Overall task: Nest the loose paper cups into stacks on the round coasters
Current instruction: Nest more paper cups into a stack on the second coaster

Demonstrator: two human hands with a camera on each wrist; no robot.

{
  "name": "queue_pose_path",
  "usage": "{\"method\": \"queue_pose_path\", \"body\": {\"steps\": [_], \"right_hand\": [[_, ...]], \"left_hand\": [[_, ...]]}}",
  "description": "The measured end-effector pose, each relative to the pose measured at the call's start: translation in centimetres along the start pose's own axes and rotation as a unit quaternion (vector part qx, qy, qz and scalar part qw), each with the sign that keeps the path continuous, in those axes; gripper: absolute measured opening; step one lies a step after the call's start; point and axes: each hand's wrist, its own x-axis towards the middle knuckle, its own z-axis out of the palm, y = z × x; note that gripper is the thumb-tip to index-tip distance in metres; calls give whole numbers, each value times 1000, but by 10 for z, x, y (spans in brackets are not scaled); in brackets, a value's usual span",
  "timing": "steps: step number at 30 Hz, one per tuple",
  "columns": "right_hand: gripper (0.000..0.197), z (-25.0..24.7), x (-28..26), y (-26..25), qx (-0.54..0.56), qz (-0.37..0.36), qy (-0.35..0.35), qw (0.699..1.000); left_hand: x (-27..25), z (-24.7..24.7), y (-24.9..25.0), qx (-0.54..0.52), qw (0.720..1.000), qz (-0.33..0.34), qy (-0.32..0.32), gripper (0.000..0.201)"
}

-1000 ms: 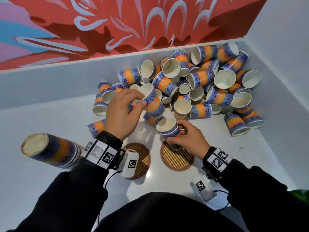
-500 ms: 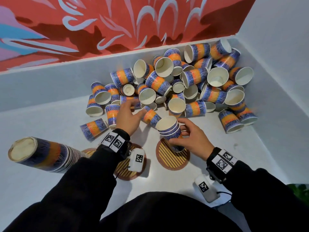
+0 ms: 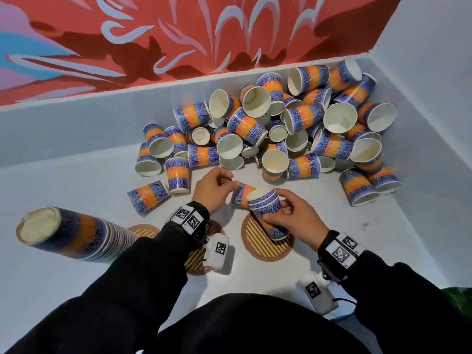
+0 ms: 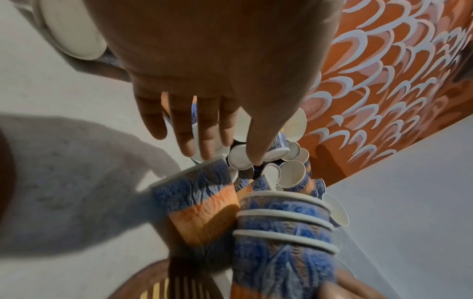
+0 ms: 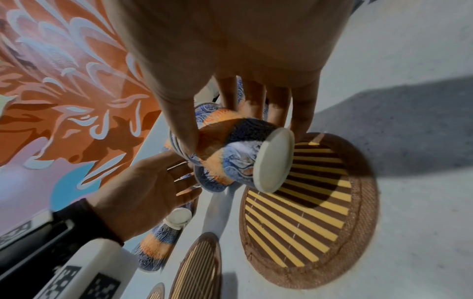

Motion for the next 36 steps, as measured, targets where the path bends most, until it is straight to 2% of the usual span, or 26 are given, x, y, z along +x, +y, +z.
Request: {"method": "queue_pose_path", "body": {"steps": [2, 5, 7, 10, 12, 16, 18, 20, 23, 25, 28, 31, 34, 36], "right_hand": [[75, 0, 2, 2, 6, 20, -4, 1000], [64, -3, 2, 4, 10, 38, -5, 999], [64, -4, 0, 4, 7, 39, -7, 999], [72, -7, -4, 3, -1, 35, -10, 999], [70, -8, -6, 3, -2, 31, -15, 999], [81, -3, -7, -2, -10, 15, -15, 1000], [82, 3, -6, -7, -16, 2, -24, 1000], [81, 10, -6, -14, -18, -12, -32, 999], [75, 18, -6, -25, -36, -33, -33, 998], [67, 20, -7, -28, -62, -49, -38, 996], [57, 23, -10, -37, -77, -57, -65, 993], [61, 29, -10, -48, -75, -61, -98, 990], [85, 41, -9, -58, -65, -66, -114, 989], [86, 50, -11, -64, -35, -66, -121, 990]], "left_hand": [[-3, 7, 3, 14, 999, -25, -30, 42], [-7, 18, 3, 19, 997, -62, -36, 70], [-10, 21, 0, 33, 997, -68, -25, 63], [-13, 11, 2, 45, 998, -23, 28, 30], [-17, -5, 14, 13, 997, 29, 74, 24], [-40, -36, 47, -15, 977, 155, 148, 21], [-56, -39, 57, -27, 972, 195, 128, 19], [-68, -36, 56, -21, 975, 211, 69, 18], [-82, -34, 46, 51, 970, 237, 18, 18], [-86, -43, 39, 97, 965, 245, 7, 37], [-93, -59, 34, 199, 946, 241, -88, 82], [-100, -65, 26, 304, 914, 214, -164, 100], [-104, -65, 8, 291, 923, 215, -135, 93], [-107, -70, -5, 259, 935, 217, -105, 83]]}}
